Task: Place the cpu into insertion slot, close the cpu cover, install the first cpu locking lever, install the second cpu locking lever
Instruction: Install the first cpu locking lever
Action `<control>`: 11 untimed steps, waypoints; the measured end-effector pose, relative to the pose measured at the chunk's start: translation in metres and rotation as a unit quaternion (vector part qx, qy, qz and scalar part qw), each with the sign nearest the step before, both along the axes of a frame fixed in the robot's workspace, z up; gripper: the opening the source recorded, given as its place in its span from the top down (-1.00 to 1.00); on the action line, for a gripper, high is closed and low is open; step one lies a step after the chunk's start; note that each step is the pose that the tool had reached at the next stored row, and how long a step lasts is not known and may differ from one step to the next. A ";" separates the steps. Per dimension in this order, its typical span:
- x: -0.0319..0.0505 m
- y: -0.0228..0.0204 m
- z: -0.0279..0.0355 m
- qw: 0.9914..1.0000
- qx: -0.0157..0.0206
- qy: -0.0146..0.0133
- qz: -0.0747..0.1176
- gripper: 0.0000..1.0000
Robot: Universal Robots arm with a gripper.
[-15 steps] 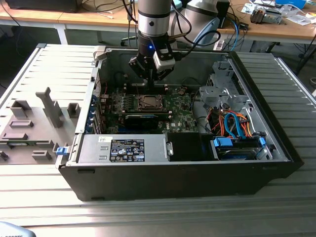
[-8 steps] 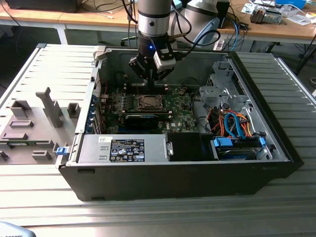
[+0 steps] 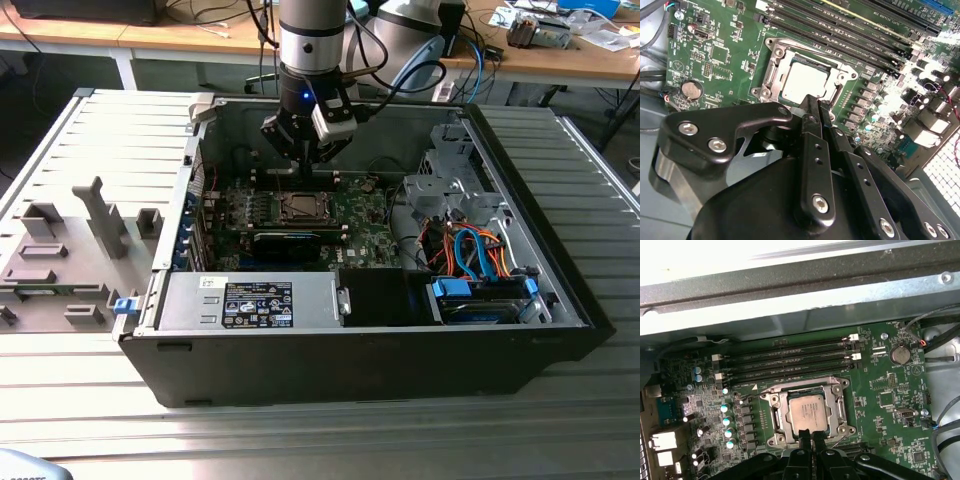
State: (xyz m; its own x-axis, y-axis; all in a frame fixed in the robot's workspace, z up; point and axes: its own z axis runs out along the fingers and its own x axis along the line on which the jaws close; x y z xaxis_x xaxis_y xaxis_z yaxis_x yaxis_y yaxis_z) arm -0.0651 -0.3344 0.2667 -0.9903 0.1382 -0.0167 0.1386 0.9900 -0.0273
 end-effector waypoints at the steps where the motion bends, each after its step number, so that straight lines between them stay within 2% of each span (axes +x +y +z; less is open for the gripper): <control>1: 0.0000 0.0000 0.0000 1.000 0.000 0.000 0.001 0.67; 11: 0.0000 0.0000 -0.0001 1.000 0.000 0.000 0.008 0.67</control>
